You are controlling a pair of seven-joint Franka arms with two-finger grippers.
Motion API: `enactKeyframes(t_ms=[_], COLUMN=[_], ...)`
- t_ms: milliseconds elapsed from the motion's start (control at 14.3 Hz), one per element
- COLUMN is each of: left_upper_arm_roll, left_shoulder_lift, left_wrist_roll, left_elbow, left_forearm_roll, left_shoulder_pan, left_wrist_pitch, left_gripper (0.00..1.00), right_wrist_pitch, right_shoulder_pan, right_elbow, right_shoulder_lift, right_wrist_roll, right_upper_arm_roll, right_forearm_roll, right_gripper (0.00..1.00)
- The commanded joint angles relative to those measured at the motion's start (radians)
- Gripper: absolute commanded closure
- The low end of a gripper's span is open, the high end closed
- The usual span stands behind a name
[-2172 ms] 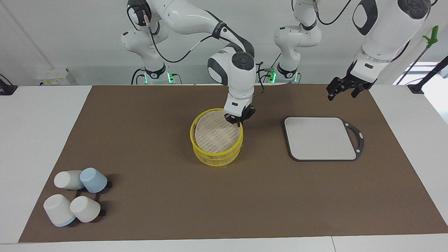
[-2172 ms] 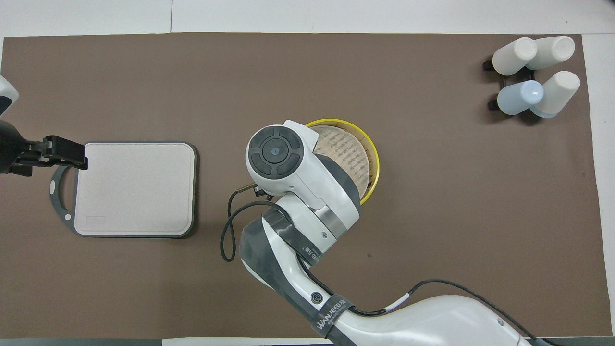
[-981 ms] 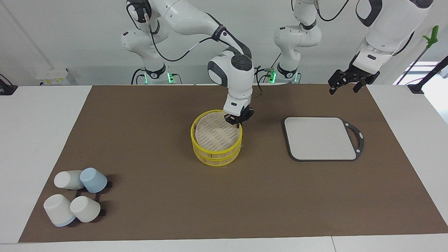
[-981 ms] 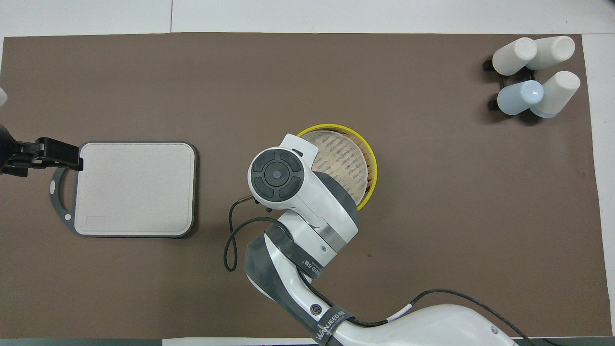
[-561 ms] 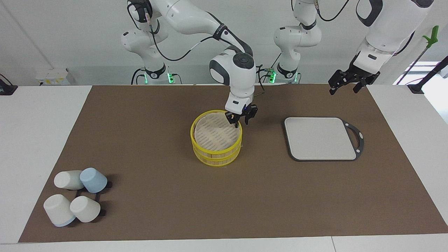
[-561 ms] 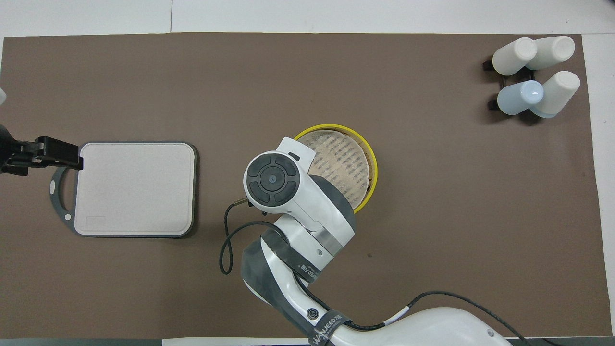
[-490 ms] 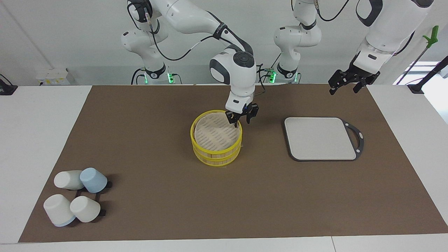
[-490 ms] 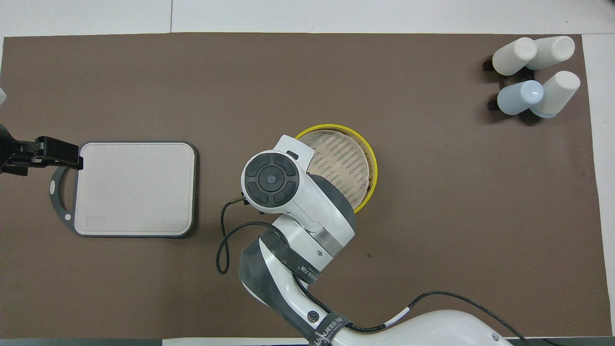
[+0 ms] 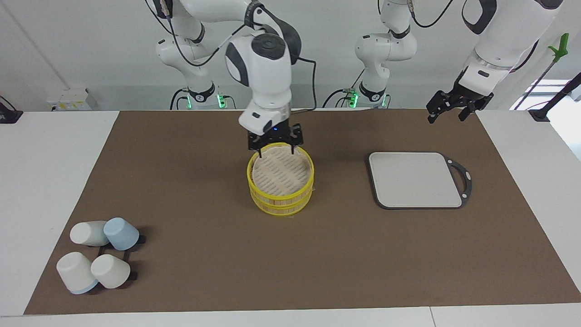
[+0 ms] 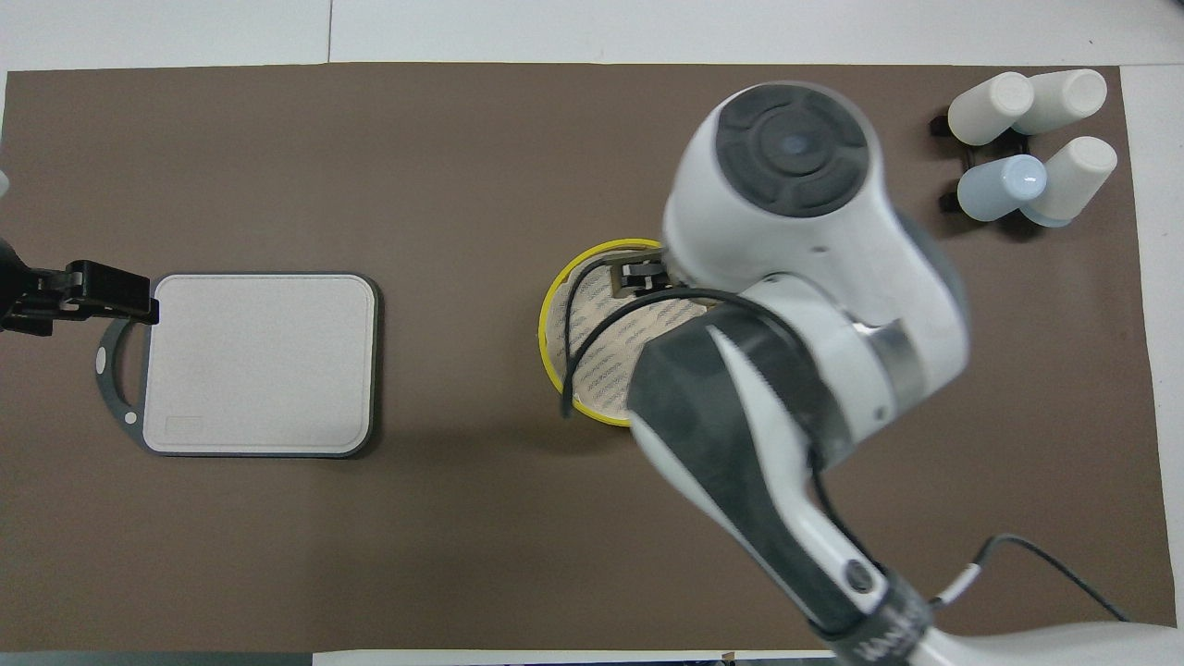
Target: Place bun in steamer
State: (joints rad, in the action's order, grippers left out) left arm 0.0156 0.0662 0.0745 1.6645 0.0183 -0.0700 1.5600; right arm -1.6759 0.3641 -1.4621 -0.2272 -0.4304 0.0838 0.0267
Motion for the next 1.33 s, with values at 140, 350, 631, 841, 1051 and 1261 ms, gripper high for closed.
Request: enactKeyframes(t_ms=[140, 350, 631, 841, 1051, 1261], left_upper_arm_roll=[-0.003, -0.003, -0.003, -0.003, -0.005, -0.003], left_shoulder_lift=[0.018, 0.018, 0.018, 0.018, 0.018, 0.018], left_wrist_roll=[-0.016, -0.018, -0.016, -0.013, -0.012, -0.012], left_elbow=[0.020, 0.020, 0.020, 0.018, 0.018, 0.018], left_forearm_roll=[0.017, 0.017, 0.017, 0.017, 0.017, 0.017], left_shoulder_pan=[0.012, 0.012, 0.012, 0.010, 0.009, 0.009], left_wrist_pitch=[0.022, 0.022, 0.022, 0.022, 0.022, 0.022], left_gripper=[0.00, 0.00, 0.00, 0.00, 0.00, 0.00], right_wrist_pitch=[0.211, 0.242, 0.191, 0.188, 0.174, 0.170], right_shoulder_pan=[-0.258, -0.339, -0.343, -0.344, -0.344, -0.343], right_elbow=[-0.043, -0.090, -0.090, -0.096, -0.086, -0.083], right_shoulder_lift=[0.173, 0.232, 0.224, 0.226, 0.220, 0.223], right_wrist_roll=[0.243, 0.373, 0.394, 0.391, 0.389, 0.389], right_upper_arm_roll=[0.017, 0.019, 0.013, -0.009, -0.027, -0.029], right_forearm_roll=[-0.011, -0.016, -0.014, -0.014, -0.018, -0.016], right_gripper=[0.00, 0.00, 0.00, 0.00, 0.00, 0.00])
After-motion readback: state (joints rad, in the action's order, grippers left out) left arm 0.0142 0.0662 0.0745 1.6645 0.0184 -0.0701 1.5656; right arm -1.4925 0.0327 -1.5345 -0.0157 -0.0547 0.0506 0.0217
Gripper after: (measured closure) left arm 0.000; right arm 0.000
